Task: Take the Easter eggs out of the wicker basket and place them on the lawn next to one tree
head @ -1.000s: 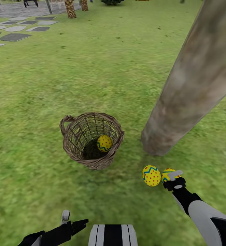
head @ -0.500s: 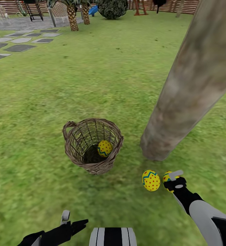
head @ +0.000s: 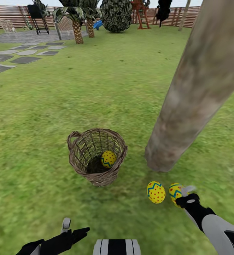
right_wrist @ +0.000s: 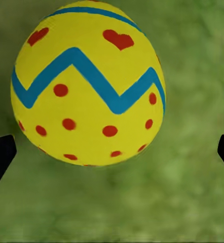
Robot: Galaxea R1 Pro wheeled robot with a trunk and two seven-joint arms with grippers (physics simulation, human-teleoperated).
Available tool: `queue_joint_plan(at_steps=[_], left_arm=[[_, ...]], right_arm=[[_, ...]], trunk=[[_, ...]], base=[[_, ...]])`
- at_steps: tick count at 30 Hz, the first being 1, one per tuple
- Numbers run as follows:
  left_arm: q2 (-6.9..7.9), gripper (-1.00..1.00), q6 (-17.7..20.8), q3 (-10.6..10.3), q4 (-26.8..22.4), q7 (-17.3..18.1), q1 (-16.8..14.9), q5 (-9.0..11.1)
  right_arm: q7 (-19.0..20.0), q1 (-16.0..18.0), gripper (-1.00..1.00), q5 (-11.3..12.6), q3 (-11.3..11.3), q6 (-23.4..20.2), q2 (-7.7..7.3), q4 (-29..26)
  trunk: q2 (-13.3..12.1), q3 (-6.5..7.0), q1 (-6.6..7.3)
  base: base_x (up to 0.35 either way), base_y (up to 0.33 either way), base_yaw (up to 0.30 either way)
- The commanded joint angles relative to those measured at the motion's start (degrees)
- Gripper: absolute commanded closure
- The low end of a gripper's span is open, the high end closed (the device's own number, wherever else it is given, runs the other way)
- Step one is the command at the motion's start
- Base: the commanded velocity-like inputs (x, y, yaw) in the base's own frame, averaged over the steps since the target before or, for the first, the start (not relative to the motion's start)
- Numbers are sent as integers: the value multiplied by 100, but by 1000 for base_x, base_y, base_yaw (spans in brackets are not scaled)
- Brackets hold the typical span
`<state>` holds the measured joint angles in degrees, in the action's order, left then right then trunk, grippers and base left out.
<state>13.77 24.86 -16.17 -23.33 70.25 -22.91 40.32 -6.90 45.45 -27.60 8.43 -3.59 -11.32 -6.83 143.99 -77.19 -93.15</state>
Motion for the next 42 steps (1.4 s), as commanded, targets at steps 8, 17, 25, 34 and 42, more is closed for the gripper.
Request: queue_joint_plan(at_steps=[8, 17, 25, 34, 42], left_arm=[[35, -100, 61, -38, 5, -2, -3, 48], [154, -100, 59, -45, 4, 9, -3, 55], [184, -100, 58, -45, 4, 6, -3, 55], [185, -100, 63, -45, 11, 6, -3, 55], [182, -100, 63, -45, 11, 5, -3, 55]], right_arm=[[1112, -243, -100, -64, 37, 45, -386, 510], [1511, -655, -100, -120, 29, 69, -568, 705], [1558, -917, -100, -121, 27, 67, -530, 735], [1534, -1085, -100, -132, 27, 67, -444, 739], [1533, -1185, -100, -138, 22, 68, -430, 735]], trunk=[[-9, 175, 22], [-21, 374, 45], [-32, 551, 65], [-44, 751, 89], [-55, 928, 109]], base=[[0, 0, 0], [0, 0, 0], [0, 0, 0], [0, 0, 0], [0, 0, 0]])
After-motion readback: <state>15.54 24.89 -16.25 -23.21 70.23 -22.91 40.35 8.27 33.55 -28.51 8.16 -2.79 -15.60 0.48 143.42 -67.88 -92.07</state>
